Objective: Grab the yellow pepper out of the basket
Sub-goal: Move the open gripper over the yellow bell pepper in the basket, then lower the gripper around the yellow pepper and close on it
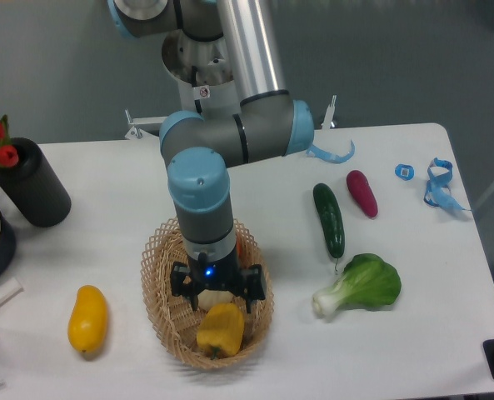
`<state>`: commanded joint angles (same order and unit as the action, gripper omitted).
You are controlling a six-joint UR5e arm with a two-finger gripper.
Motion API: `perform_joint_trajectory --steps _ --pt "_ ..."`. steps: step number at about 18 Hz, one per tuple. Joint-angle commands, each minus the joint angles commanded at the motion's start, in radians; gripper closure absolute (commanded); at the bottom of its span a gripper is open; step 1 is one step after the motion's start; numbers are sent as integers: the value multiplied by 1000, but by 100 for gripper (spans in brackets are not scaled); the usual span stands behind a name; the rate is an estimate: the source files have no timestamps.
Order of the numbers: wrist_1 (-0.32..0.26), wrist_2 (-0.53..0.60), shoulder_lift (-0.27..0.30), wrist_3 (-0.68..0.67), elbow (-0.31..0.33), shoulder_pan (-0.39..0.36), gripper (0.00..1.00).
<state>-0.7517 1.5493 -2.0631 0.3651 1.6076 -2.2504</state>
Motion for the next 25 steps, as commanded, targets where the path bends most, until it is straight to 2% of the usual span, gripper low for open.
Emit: perform_joint_trajectory --steps 9,15,25 --pt "2 5 -34 18 2 12 0" --pt "5 11 -61 23 -20 11 0" --pt "11 48 -77 46 -21 14 0"
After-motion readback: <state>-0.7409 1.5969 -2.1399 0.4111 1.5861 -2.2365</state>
